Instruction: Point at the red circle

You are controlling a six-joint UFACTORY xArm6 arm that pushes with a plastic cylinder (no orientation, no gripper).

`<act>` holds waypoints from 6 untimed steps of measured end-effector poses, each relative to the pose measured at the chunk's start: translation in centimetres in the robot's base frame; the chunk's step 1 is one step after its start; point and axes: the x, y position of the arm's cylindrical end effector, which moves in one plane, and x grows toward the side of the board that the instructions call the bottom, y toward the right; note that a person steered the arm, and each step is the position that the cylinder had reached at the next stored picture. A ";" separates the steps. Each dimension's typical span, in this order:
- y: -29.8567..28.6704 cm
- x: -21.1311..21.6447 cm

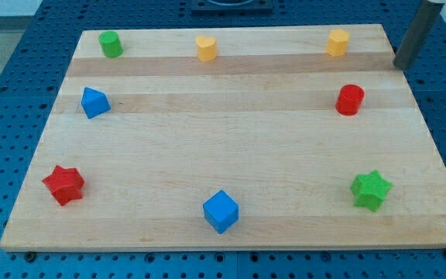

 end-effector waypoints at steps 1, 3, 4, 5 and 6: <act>-2.1 0.8; -7.9 0.9; -9.9 1.4; -16.6 3.2; -10.8 4.8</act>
